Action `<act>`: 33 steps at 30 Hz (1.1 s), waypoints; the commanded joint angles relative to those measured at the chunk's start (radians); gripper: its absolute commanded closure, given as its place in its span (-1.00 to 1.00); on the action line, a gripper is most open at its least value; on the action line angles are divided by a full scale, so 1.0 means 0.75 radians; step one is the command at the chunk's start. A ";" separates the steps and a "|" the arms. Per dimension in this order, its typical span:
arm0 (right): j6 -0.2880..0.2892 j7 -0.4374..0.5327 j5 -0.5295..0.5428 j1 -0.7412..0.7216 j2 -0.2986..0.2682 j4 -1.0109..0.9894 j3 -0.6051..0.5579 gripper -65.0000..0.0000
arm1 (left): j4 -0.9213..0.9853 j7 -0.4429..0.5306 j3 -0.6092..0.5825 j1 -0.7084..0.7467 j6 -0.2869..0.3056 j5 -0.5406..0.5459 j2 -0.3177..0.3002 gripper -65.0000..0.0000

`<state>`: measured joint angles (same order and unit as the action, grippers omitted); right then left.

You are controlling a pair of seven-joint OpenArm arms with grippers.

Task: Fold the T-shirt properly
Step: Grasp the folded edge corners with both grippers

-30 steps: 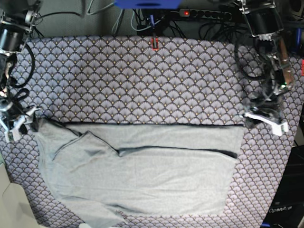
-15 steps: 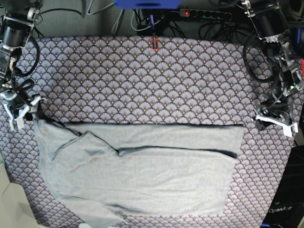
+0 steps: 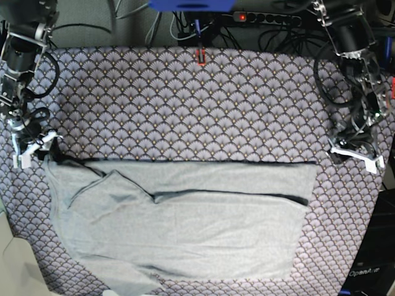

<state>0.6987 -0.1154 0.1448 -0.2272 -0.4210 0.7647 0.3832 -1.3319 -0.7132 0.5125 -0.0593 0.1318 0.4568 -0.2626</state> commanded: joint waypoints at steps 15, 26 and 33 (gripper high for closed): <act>-0.001 0.010 0.002 -0.030 -0.025 0.015 -0.084 0.12 | -0.019 0.037 -0.161 -0.122 0.009 0.008 0.024 0.16; -0.001 0.010 0.002 -0.030 -0.023 0.017 -0.084 0.12 | 0.171 0.111 -0.146 -0.153 0.005 0.008 0.034 0.16; -0.001 0.010 0.002 -0.030 -0.023 0.017 -0.086 0.12 | 0.216 0.150 -0.155 -0.165 -0.001 0.008 0.036 0.16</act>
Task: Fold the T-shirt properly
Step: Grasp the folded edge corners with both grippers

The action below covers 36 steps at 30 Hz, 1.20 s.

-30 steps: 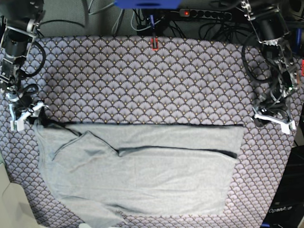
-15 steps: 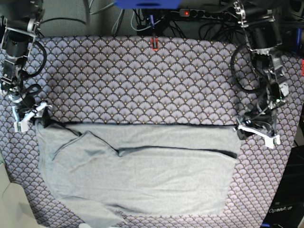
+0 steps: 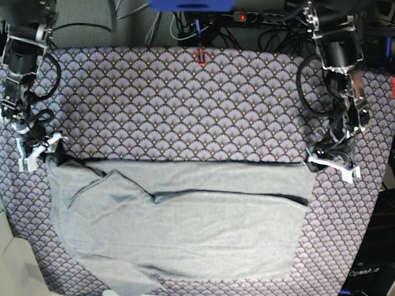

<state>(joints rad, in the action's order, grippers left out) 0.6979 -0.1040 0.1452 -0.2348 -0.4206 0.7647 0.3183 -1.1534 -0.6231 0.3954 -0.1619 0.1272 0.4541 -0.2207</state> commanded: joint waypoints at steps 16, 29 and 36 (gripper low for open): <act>0.000 -0.006 0.002 -0.009 -0.025 0.017 0.000 0.12 | 0.119 0.099 0.000 -0.104 0.013 0.009 -0.018 0.16; 0.000 -0.014 0.002 -0.003 -0.025 0.011 0.000 0.13 | 0.207 0.112 -0.002 -0.104 0.016 0.009 0.001 0.18; 0.000 -0.010 0.002 0.030 -0.023 0.017 0.000 0.13 | 0.223 0.108 -0.002 -0.104 0.018 0.009 0.001 0.62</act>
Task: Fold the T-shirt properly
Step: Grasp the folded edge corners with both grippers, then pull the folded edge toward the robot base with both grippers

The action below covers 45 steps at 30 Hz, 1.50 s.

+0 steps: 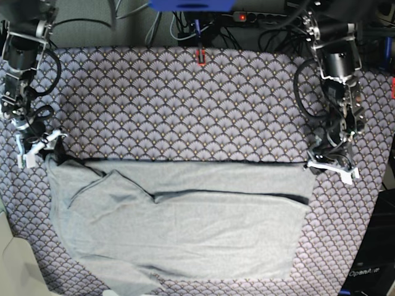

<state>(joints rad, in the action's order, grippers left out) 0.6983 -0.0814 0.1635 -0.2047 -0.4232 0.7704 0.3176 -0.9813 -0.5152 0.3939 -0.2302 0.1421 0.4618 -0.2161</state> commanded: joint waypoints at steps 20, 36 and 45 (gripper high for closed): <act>0.000 -0.111 -0.023 0.159 -0.024 0.175 0.011 1.00 | -0.121 -0.143 -0.103 0.050 -0.002 0.011 -0.020 1.00; 0.000 -0.115 -0.023 0.325 -0.073 0.375 0.015 1.00 | -0.348 -0.251 -0.099 0.175 0.000 0.013 -0.165 1.00; 0.000 -0.117 -0.021 0.450 -0.089 0.510 0.097 1.00 | -0.546 -0.429 0.010 0.238 0.069 0.013 -0.200 1.00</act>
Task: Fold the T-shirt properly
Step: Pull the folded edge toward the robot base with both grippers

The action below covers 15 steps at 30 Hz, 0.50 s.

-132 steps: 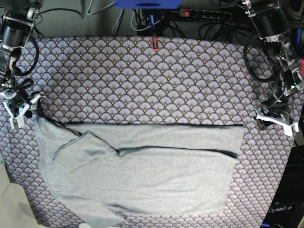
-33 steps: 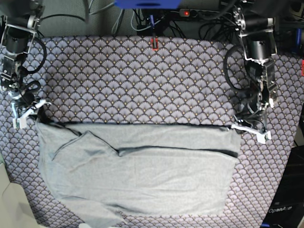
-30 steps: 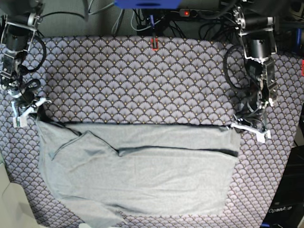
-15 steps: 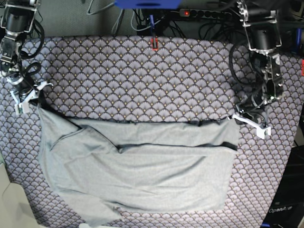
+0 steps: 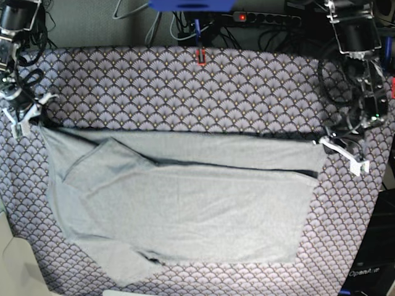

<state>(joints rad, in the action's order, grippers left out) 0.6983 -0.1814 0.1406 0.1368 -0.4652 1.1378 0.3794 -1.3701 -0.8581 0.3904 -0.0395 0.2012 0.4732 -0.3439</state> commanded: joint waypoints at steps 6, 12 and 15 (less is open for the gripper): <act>0.000 0.020 0.010 0.169 -0.035 0.209 0.017 1.00 | -0.110 -0.148 0.164 0.000 0.168 -0.014 -0.029 1.00; 0.000 0.024 0.010 0.328 -0.029 0.319 0.017 1.00 | -0.112 -0.152 0.186 0.082 0.177 -0.014 -0.060 1.00; 0.000 0.034 0.010 0.400 -0.035 0.331 0.015 1.00 | -0.112 -0.146 0.186 0.131 0.177 -0.014 -0.070 1.00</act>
<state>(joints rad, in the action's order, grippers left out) 0.6998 -0.1612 0.1398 0.4320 -0.4679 1.3727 0.3813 -1.4372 -0.9855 0.5220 0.0715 0.3363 0.4637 -0.3744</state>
